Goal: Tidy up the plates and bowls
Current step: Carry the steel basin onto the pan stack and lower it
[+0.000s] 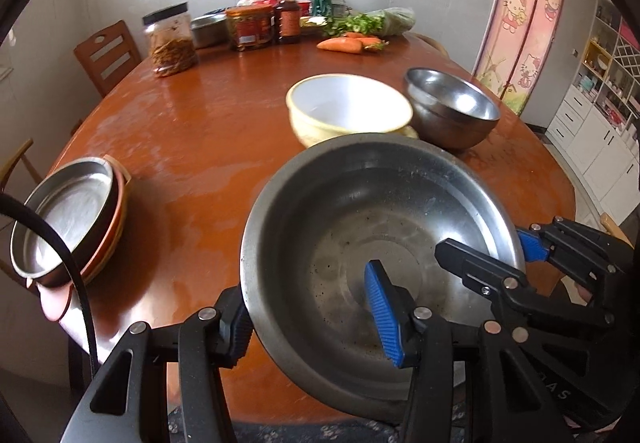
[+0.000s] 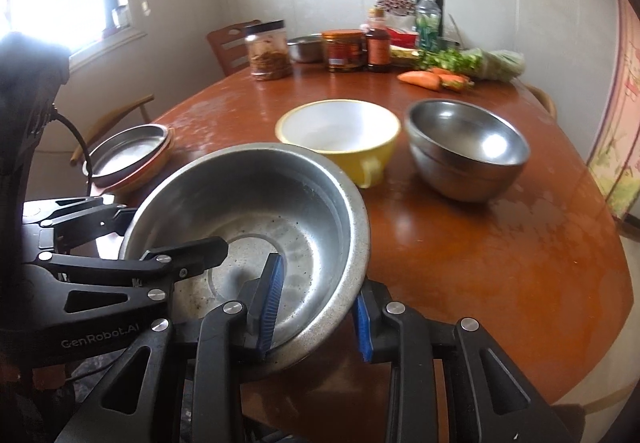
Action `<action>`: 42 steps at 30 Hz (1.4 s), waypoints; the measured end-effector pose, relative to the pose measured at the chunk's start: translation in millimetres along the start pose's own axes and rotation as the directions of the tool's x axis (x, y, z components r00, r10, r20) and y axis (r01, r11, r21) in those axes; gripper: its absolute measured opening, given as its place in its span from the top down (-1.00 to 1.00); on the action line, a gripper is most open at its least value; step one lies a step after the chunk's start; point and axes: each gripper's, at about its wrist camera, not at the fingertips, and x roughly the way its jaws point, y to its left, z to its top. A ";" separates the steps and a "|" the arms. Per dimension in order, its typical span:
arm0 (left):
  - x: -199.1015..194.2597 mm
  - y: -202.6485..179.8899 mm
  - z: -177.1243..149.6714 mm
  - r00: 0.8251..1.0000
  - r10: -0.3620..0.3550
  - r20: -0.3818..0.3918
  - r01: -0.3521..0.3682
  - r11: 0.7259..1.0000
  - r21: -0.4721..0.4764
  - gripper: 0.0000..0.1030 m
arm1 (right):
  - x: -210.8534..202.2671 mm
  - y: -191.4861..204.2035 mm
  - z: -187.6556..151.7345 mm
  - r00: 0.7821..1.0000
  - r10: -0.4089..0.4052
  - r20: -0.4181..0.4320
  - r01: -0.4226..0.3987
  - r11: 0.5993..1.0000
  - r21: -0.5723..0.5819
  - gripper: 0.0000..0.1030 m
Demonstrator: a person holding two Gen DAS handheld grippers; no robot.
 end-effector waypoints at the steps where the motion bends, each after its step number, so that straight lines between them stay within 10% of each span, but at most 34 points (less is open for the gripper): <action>1: 0.6 4.1 -1.7 1.000 0.002 -0.005 -0.002 1.000 -0.009 0.01 | 0.7 3.9 -0.1 1.000 0.008 -0.001 -0.008 1.000 -0.003 0.34; 27: 15.6 6.3 -0.4 0.999 -0.029 0.023 0.030 0.999 -0.019 0.00 | 10.7 -1.6 -1.1 1.000 -0.005 -0.008 0.006 0.999 0.046 0.34; 42: -8.6 20.1 6.1 0.998 -0.002 0.067 0.007 0.997 -0.072 -0.16 | -9.4 -23.1 2.0 0.998 -0.001 0.062 -0.007 0.991 0.135 -0.11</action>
